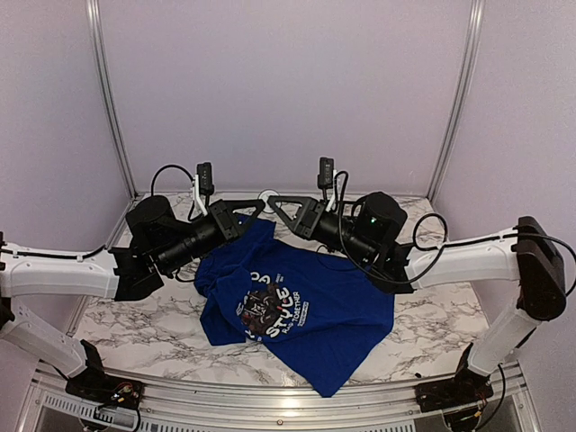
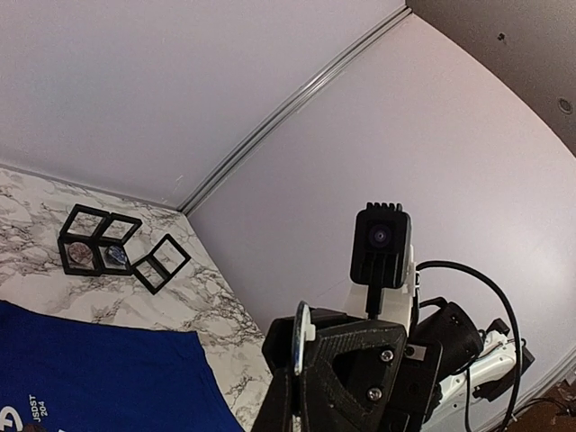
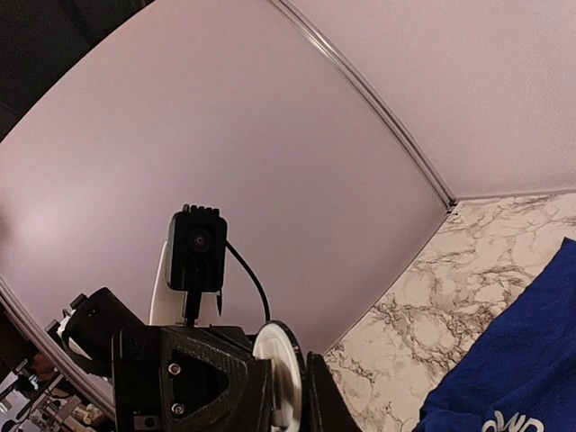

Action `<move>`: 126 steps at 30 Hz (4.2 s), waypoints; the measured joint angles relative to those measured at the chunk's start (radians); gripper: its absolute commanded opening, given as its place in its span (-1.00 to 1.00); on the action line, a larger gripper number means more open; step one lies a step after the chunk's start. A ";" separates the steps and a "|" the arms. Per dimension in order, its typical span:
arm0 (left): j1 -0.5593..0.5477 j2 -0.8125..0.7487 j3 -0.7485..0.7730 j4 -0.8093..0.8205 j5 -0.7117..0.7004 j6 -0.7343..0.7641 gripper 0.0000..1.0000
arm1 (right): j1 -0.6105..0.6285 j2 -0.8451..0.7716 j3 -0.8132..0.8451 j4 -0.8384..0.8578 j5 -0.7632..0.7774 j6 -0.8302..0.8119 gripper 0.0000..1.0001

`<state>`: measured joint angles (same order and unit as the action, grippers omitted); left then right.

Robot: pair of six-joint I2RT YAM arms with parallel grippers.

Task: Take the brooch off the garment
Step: Close the brooch securely, then pass from the left arm to the right

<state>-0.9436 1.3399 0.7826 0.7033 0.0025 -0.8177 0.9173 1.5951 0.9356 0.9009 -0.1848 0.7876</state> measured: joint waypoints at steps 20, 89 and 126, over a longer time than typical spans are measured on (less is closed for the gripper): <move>-0.003 0.000 -0.042 0.019 0.043 -0.058 -1.00 | -0.030 -0.035 -0.019 0.048 0.106 -0.025 -0.28; -0.195 0.002 -0.042 0.192 -0.512 2.426 -1.00 | -0.098 -0.050 0.373 -0.725 -0.362 0.072 -0.26; -0.211 0.047 -0.071 0.301 -0.562 2.613 -1.00 | -0.098 0.011 0.409 -0.722 -0.420 0.126 -0.95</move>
<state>-1.1542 1.3872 0.7113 1.0039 -0.5591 1.7958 0.8196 1.6066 1.3441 0.1791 -0.6044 0.9134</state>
